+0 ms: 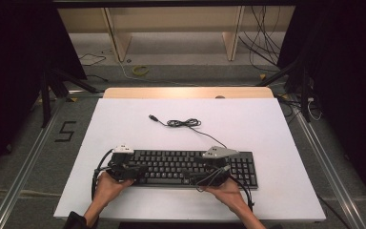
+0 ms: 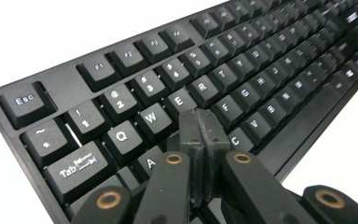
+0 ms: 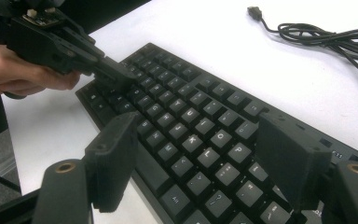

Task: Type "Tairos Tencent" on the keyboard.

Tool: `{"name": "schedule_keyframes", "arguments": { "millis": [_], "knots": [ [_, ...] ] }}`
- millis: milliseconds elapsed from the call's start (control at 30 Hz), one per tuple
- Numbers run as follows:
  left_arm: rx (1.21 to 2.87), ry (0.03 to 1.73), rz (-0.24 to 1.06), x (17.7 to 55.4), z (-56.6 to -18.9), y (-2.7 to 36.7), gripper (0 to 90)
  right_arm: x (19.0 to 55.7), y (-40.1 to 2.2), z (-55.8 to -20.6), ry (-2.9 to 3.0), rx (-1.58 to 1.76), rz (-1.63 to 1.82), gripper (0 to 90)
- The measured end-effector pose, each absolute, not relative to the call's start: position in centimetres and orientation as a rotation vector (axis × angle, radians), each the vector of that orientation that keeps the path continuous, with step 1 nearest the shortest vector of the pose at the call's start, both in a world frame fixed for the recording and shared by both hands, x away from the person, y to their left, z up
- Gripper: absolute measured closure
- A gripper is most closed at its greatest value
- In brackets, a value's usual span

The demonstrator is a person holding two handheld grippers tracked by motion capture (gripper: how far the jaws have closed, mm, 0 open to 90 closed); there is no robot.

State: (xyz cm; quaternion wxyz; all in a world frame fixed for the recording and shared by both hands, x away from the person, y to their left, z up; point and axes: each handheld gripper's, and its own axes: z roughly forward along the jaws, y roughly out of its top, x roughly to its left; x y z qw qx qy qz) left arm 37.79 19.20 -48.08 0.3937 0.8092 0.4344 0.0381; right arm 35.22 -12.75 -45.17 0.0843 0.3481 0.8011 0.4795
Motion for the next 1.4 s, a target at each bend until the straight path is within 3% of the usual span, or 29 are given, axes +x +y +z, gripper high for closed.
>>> {"name": "schedule_keyframes", "arguments": {
  "millis": [367, 533, 933, 1133, 1400],
  "knots": [
    [2.038, 1.123, 0.109, 37.7, -48.0, 19.0, 89.0, 35.2, -12.6, -45.1, 2.393, 1.030, 1.432, 30.7],
    [2.017, 1.107, 0.117, 37.5, -47.6, 19.2, 83.2, 35.2, -12.6, -45.2, 2.396, 1.031, 1.431, 30.6],
    [1.954, 1.078, 0.077, 37.0, -47.1, 19.0, 49.2, 35.2, -12.6, -45.2, 2.400, 1.035, 1.430, 30.7],
    [1.900, 1.062, 0.070, 36.6, -46.6, 19.2, 38.9, 35.2, -12.5, -45.2, 2.406, 1.033, 1.432, 31.3],
    [1.863, 1.075, 0.072, 36.4, -46.4, 19.7, 32.6, 35.2, -12.0, -45.2, 2.435, 1.024, 1.439, 34.5]
  ]
}}
